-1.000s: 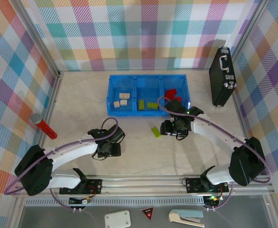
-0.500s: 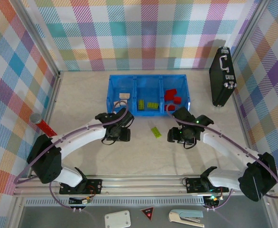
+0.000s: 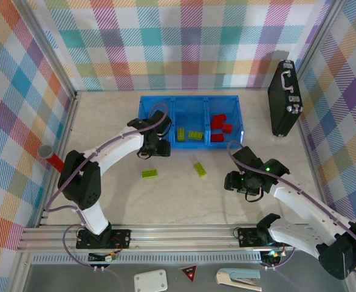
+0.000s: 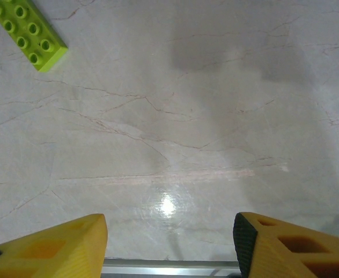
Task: Sort the legos into containers by color
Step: Place the lego in the container.
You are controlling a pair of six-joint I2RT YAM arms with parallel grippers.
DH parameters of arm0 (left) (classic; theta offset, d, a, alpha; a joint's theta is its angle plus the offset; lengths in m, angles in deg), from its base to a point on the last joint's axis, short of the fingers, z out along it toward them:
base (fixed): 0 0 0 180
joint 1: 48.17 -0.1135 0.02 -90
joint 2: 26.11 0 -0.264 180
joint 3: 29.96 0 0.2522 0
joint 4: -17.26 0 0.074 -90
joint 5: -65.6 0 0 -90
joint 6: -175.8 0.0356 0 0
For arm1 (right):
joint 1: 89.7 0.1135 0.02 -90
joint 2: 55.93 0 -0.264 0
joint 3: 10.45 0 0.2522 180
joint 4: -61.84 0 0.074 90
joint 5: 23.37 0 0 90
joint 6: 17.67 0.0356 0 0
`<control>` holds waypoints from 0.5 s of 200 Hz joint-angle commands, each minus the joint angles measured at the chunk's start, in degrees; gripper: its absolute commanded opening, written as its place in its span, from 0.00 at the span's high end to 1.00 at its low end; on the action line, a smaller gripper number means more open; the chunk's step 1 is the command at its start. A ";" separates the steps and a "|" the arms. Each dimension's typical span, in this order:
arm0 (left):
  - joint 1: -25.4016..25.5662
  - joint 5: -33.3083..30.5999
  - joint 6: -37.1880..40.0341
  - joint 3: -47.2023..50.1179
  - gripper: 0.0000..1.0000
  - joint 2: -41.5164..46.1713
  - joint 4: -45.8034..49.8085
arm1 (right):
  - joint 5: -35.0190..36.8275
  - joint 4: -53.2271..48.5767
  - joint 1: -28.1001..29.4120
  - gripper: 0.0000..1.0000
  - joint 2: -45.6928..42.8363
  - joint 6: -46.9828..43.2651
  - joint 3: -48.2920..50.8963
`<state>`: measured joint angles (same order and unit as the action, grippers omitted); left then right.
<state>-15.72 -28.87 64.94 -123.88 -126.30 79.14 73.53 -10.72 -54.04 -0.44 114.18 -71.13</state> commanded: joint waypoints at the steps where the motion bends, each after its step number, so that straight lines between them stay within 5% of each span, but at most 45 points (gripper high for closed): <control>1: -2.49 2.69 3.31 -4.18 0.38 -2.85 1.80 | 1.13 -2.74 0.37 0.39 -1.44 2.08 0.69; 100: -10.89 4.49 7.68 -24.92 0.39 -18.57 2.40 | 2.05 -3.51 0.29 0.39 -1.85 2.22 0.25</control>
<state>-25.12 -24.91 70.82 -143.75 -141.92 80.56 74.62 -12.91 -54.07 -1.78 115.44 -71.13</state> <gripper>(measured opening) 0.615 0.608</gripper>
